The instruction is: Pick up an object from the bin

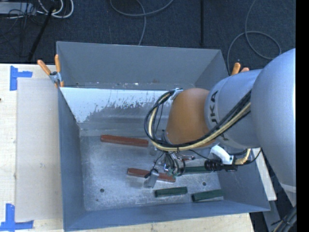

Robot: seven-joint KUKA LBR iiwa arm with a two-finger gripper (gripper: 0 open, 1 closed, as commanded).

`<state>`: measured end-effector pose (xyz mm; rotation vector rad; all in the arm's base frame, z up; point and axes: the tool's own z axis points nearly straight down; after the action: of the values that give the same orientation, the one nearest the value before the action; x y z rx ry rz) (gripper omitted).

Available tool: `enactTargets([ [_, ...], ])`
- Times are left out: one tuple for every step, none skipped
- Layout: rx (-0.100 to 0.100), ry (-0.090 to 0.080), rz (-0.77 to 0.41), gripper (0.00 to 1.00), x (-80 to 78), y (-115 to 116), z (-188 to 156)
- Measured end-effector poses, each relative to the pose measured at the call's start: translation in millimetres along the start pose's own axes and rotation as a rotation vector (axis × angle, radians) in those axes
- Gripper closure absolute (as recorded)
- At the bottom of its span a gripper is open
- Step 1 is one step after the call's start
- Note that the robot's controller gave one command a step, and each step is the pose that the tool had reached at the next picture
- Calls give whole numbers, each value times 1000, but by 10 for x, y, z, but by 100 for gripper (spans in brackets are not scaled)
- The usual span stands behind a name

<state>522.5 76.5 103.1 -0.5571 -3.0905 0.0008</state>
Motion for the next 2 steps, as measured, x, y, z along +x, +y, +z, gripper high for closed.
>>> enactTargets([
  [3,4,305,0,232,-73,348],
  [1,1,306,0,234,-76,355],
])
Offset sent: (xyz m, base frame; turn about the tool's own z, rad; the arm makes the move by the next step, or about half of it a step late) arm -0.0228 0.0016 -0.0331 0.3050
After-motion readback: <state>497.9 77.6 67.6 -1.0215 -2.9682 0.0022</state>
